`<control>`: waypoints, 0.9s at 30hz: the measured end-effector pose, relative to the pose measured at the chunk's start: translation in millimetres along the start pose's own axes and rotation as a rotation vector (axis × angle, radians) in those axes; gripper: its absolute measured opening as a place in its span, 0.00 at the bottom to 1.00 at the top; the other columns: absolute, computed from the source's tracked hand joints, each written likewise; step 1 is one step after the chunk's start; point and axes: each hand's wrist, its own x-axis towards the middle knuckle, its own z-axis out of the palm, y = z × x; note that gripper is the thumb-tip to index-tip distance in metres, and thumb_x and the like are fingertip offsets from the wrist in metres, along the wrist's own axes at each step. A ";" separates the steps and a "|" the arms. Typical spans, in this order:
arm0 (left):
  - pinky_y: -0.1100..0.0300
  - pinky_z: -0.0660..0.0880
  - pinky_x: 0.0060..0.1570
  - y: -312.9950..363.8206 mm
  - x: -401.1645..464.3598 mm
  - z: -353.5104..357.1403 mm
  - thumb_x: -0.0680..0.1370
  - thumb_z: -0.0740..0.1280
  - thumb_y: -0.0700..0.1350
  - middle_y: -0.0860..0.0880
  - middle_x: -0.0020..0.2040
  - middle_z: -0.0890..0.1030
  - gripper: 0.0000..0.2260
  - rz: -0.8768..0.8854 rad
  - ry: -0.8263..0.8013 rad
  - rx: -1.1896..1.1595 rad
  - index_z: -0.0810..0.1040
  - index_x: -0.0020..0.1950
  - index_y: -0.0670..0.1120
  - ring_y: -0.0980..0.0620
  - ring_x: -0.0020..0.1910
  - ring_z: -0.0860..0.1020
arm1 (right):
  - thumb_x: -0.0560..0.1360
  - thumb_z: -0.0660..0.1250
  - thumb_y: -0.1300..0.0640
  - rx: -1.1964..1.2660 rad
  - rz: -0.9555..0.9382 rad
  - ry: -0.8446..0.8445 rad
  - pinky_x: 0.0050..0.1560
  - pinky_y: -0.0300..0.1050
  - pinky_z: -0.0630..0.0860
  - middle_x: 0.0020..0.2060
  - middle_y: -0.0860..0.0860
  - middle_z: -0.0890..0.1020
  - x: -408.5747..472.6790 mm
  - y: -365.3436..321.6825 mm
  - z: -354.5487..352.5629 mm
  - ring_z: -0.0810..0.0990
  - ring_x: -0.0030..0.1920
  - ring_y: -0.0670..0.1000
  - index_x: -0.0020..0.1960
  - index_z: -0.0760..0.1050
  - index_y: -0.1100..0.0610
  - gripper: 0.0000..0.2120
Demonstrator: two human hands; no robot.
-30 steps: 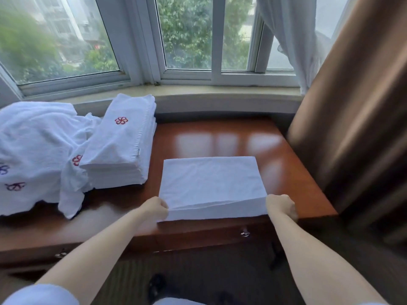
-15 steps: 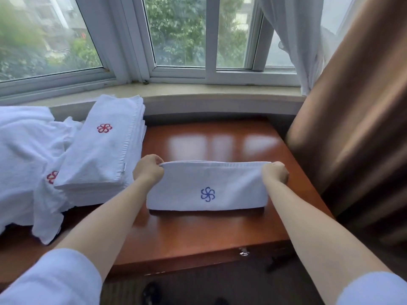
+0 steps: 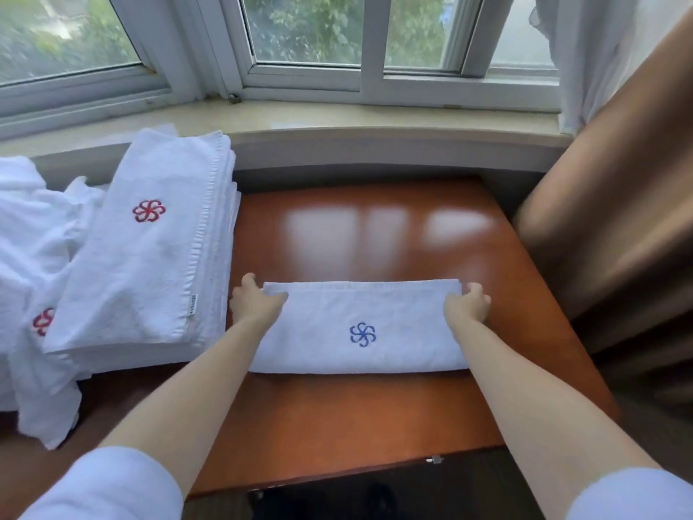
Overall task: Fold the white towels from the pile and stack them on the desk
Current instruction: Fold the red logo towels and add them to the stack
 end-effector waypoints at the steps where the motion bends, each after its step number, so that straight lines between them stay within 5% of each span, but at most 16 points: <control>1: 0.48 0.69 0.66 -8.1 -3.7 4.7 0.73 0.71 0.49 0.41 0.70 0.67 0.34 -0.093 -0.064 -0.001 0.61 0.75 0.44 0.40 0.68 0.68 | 0.74 0.61 0.62 -0.065 0.026 -0.014 0.56 0.49 0.72 0.65 0.56 0.67 -1.2 6.3 1.8 0.72 0.56 0.59 0.65 0.69 0.60 0.19; 4: 0.48 0.73 0.59 -27.1 -6.1 9.8 0.72 0.72 0.47 0.43 0.64 0.73 0.28 -0.191 -0.185 -0.048 0.67 0.68 0.42 0.42 0.60 0.74 | 0.74 0.62 0.56 -0.299 0.073 -0.057 0.63 0.55 0.70 0.63 0.57 0.70 -5.3 15.9 1.9 0.69 0.64 0.60 0.64 0.69 0.60 0.20; 10: 0.54 0.76 0.44 -12.2 -1.5 1.1 0.70 0.73 0.46 0.45 0.49 0.81 0.17 -0.220 -0.347 -0.305 0.76 0.56 0.42 0.46 0.46 0.80 | 0.76 0.61 0.54 -0.295 0.075 -0.159 0.56 0.50 0.76 0.55 0.59 0.79 -6.0 2.2 -7.6 0.77 0.56 0.61 0.58 0.75 0.62 0.16; 15: 0.51 0.79 0.49 15.4 -15.8 -18.7 0.72 0.68 0.41 0.42 0.48 0.83 0.11 -0.164 -0.402 -0.478 0.79 0.53 0.42 0.43 0.46 0.82 | 0.80 0.57 0.53 -0.177 -0.079 -0.123 0.46 0.46 0.69 0.53 0.56 0.78 -25.0 -25.1 -6.7 0.73 0.46 0.57 0.52 0.69 0.57 0.08; 18: 0.54 0.79 0.45 38.3 -27.5 -43.8 0.72 0.66 0.39 0.41 0.48 0.83 0.09 -0.080 -0.358 -0.550 0.78 0.51 0.42 0.44 0.44 0.83 | 0.80 0.56 0.53 -0.160 -0.218 -0.114 0.45 0.45 0.68 0.52 0.56 0.79 -37.9 -61.2 -11.5 0.75 0.46 0.58 0.50 0.71 0.56 0.08; 22: 0.48 0.79 0.52 62.4 -42.1 -92.6 0.70 0.67 0.41 0.42 0.52 0.81 0.16 0.026 -0.194 -0.666 0.75 0.58 0.43 0.42 0.49 0.80 | 0.81 0.55 0.50 -0.114 -0.392 -0.092 0.53 0.51 0.71 0.55 0.57 0.79 -64.3 -126.9 -16.5 0.77 0.55 0.61 0.58 0.72 0.57 0.14; 27: 0.57 0.75 0.38 76.0 -50.8 -159.2 0.69 0.70 0.37 0.44 0.47 0.74 0.18 0.065 -0.048 -0.941 0.65 0.52 0.46 0.46 0.41 0.77 | 0.81 0.51 0.48 -0.131 -0.598 -0.062 0.57 0.51 0.65 0.54 0.55 0.80 -103.5 -209.9 -15.4 0.75 0.57 0.61 0.56 0.73 0.55 0.16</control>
